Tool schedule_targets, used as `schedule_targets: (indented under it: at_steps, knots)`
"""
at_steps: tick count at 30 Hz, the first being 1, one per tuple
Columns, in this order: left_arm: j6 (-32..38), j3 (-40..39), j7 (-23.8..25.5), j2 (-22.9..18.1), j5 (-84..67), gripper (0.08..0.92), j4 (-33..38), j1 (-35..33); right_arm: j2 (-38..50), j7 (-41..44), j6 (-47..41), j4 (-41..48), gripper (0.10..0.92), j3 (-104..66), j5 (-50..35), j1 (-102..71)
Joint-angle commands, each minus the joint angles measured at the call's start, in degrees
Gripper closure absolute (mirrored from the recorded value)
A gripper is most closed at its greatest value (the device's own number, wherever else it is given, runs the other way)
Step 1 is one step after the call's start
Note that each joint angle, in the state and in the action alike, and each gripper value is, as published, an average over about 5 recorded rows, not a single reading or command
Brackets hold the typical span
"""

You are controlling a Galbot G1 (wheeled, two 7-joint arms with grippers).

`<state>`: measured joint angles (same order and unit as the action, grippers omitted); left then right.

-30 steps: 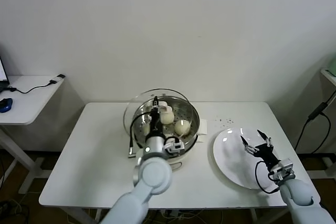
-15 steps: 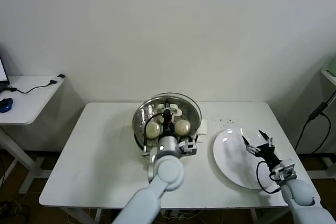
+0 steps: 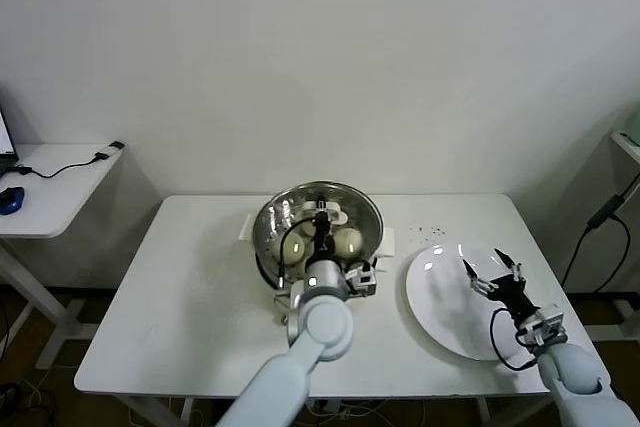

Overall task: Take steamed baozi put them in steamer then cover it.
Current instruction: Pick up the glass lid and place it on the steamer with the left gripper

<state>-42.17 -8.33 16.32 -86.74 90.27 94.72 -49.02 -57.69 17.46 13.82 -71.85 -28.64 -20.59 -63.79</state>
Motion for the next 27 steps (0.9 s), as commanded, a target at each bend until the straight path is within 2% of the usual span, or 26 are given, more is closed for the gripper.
schedule_targets:
  at_steps: [1,16,27]
  knots:
    - [-2.83,0.64,-0.29,-0.14,0.36,0.853,-0.73,-0.21,-0.01,0.17,0.07,0.08,0.203,-0.21,0.04,-0.08]
    - [-2.83,1.48,-1.49,-0.24,-0.28,0.853,-1.19,-0.96,-0.22,0.51,0.16,0.16,0.203,-0.50,0.27,-0.12]
    - [-2.67,1.16,0.35,0.89,-0.83,0.848,0.76,-1.63,-0.22,0.74,0.16,0.13,0.203,-0.82,0.42,-0.21]
